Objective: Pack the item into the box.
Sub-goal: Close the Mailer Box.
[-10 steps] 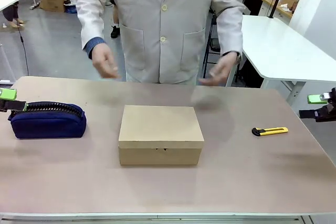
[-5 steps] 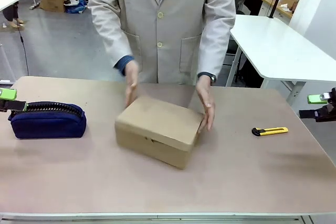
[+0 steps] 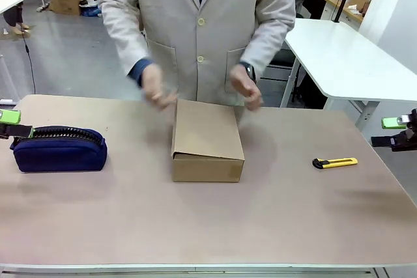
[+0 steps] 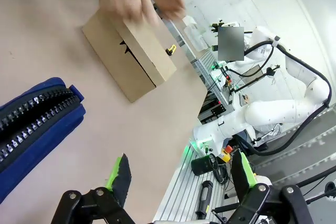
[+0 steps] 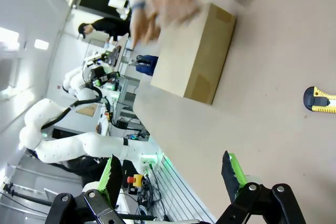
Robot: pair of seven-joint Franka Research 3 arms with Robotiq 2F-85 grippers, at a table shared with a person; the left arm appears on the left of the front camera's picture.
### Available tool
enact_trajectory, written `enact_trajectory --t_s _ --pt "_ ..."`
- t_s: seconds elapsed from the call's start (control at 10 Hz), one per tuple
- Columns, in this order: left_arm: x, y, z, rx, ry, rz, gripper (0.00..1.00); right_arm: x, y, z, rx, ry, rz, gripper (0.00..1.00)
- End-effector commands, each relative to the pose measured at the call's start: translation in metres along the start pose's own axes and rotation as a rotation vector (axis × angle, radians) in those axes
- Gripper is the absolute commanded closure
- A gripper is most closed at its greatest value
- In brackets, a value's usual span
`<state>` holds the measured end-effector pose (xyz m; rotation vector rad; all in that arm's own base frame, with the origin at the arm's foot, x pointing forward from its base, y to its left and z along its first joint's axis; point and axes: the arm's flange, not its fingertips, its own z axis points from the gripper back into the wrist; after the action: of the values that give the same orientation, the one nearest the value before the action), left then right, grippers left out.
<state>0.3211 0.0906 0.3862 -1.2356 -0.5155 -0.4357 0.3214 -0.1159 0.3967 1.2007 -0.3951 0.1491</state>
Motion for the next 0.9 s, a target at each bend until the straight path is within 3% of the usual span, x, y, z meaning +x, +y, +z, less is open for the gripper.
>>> enact_trajectory --t_s 0.0,0.8 --pt "-0.0016 -0.0032 0.001 0.003 0.008 -0.002 0.0 -0.0036 0.0032 0.0043 0.006 0.008 0.002 0.0" --pt "-0.0016 -0.0032 0.001 0.003 0.008 -0.002 0.0 -0.0036 0.0032 0.0043 0.006 0.008 0.002 0.0"
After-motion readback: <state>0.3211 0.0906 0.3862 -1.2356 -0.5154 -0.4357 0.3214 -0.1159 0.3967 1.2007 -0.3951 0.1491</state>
